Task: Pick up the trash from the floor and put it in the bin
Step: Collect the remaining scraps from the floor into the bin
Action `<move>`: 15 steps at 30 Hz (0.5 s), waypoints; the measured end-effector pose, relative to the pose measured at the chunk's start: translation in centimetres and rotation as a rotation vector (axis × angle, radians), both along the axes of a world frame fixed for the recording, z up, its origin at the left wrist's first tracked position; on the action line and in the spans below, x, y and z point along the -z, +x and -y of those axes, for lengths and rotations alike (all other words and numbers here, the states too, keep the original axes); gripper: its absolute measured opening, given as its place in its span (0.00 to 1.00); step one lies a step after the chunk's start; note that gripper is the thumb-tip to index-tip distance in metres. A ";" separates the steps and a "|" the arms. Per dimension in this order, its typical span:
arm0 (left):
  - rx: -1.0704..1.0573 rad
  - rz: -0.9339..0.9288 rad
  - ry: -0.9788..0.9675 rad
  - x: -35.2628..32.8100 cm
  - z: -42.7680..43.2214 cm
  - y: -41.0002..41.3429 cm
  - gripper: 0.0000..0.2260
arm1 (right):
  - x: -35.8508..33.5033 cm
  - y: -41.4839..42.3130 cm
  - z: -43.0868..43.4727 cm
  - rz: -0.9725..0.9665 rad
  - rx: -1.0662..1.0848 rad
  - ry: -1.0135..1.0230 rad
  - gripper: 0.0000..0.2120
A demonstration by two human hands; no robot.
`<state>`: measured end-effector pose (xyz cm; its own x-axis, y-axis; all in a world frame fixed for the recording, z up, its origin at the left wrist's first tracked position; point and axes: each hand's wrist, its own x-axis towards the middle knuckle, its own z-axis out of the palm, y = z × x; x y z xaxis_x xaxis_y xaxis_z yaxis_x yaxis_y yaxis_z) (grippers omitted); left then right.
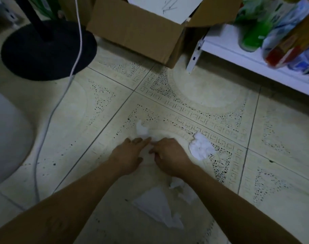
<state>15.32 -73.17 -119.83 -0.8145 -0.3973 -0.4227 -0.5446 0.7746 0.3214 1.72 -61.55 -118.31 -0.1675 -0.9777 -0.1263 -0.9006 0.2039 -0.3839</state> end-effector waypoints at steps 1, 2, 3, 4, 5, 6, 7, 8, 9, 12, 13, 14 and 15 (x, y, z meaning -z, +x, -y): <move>-0.020 -0.007 -0.012 0.5 0.1 -0.2 0.30 | -0.2 -1.1 -0.6 -0.025 0.151 -0.036 0.16; -0.042 -0.023 -0.028 0.9 0.3 -0.4 0.27 | -0.4 -2.5 -1.2 -0.082 0.317 -0.017 0.18; -0.058 -0.039 -0.043 1.3 0.4 -0.5 0.24 | -0.4 -4.0 -1.9 -0.161 0.469 0.078 0.21; -0.071 -0.048 -0.054 1.6 0.4 -0.5 0.21 | -0.4 -5.3 -2.6 -0.236 0.581 0.243 0.25; -0.084 -0.049 -0.059 1.8 0.5 -0.5 0.17 | -0.3 -6.4 -3.3 -0.262 0.652 0.398 0.26; -0.095 -0.044 -0.062 1.9 0.6 -0.4 0.14 | -0.1 -7.1 -3.9 -0.258 0.687 0.493 0.25; -0.102 -0.040 -0.066 2.0 0.7 -0.3 0.11 | 0.3 -7.4 -4.4 -0.252 0.681 0.511 0.22; -0.103 -0.041 -0.068 2.0 0.8 -0.2 0.09 | 0.7 -7.4 -4.6 -0.242 0.641 0.471 0.19; -0.101 -0.049 -0.066 2.0 0.9 -0.1 0.09 | 0.8 -7.3 -4.8 -0.224 0.590 0.409 0.17; -0.117 -0.108 -0.020 1.1 1.4 0.1 0.09 | 0.3 -6.6 -4.8 -0.034 0.531 0.235 0.12; -0.131 -0.145 0.002 0.5 1.6 0.3 0.08 | -0.2 -6.3 -4.6 0.046 0.515 0.176 0.11; -0.139 -0.189 0.014 -0.2 1.8 0.4 0.08 | -0.9 -5.9 -4.3 0.113 0.492 0.110 0.11; -0.144 -0.230 0.022 -1.0 2.1 0.5 0.07 | -1.8 -5.4 -3.8 0.160 0.456 0.052 0.12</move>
